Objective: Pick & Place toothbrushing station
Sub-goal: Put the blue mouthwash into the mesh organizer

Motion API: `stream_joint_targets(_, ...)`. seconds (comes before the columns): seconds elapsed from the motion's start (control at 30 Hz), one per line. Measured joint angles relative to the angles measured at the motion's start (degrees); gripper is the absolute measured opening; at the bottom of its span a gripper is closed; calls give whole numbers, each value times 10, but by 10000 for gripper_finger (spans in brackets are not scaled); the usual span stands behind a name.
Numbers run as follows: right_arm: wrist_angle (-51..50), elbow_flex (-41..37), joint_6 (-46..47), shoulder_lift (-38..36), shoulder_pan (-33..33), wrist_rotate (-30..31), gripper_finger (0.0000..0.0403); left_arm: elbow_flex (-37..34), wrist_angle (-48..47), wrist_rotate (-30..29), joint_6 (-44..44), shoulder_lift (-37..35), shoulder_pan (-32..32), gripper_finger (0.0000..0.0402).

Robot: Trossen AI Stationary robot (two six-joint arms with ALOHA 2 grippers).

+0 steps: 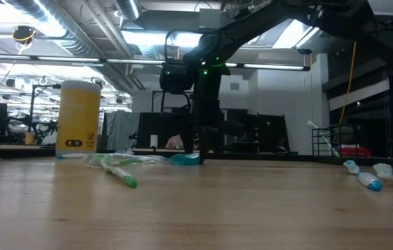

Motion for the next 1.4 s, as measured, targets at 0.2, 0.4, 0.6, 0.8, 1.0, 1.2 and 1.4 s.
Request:
stream_joint_targets(0.2, 2, 0, -2, 0, 0, 0, 94, 0, 1, -9, -2, 4, -4, 147)
stream_joint_targets(0.4, 10, -1, -13, -2, 1, 14, 94, 0, 1, -15, -4, 5, -4, 147)
stream_joint_targets(0.6, 52, -3, -81, -21, 17, 126, 94, 0, 1, -18, -4, 5, -4, 147)
stream_joint_targets(0.8, 141, -3, -179, -60, 33, 184, 93, 0, 1, -27, -9, 10, -4, 147)
stream_joint_targets(1.0, 231, -1, -395, -120, 53, 197, 93, 0, 0, -38, -11, 9, -4, 147)
stream_joint_targets(1.2, 205, -1, -541, -193, 82, 271, 93, 0, -2, -40, -15, 9, -4, 147)
stream_joint_targets(1.4, 6, 0, -556, -268, 111, 405, 93, 0, -3, -67, -15, 13, -4, 147)
